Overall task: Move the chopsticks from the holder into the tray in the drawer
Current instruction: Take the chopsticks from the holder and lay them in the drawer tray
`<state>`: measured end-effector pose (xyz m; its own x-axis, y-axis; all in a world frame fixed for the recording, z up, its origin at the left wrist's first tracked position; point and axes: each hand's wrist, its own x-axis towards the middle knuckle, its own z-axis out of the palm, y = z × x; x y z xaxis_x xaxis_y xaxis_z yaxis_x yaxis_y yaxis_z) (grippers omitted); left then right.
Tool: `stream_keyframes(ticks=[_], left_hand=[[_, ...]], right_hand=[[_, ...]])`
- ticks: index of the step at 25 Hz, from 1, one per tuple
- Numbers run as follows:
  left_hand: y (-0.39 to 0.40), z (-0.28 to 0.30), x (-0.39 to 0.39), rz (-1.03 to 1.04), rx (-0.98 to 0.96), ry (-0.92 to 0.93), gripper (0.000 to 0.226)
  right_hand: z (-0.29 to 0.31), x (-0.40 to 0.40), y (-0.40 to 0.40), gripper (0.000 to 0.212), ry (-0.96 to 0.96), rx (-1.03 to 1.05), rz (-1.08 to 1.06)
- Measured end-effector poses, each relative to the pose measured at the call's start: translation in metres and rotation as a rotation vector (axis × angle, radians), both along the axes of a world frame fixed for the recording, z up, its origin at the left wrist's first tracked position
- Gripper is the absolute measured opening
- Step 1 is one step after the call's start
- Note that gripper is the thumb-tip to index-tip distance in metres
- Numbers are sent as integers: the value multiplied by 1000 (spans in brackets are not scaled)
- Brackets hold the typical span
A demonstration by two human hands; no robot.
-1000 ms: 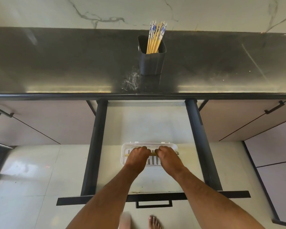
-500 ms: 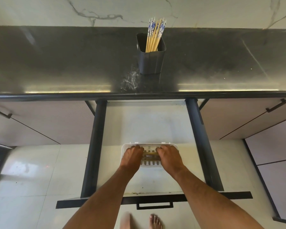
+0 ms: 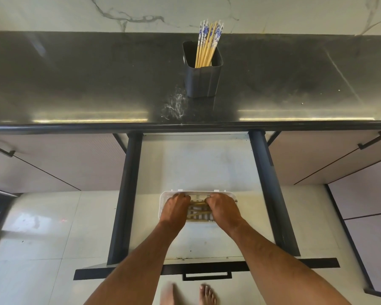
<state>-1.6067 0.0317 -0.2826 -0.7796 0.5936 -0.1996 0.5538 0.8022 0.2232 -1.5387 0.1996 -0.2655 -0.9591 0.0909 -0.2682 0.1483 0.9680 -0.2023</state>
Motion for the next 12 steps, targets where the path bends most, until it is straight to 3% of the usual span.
stream_keyframes(ticks=[6,12], left_hand=[[1,-7,1,9,24,-21,15],[0,-4,3,53,30,-4,15]], right_hand=[[3,4,2,7,-1,139,52],[-3,10,-1,13,87,-6,22]])
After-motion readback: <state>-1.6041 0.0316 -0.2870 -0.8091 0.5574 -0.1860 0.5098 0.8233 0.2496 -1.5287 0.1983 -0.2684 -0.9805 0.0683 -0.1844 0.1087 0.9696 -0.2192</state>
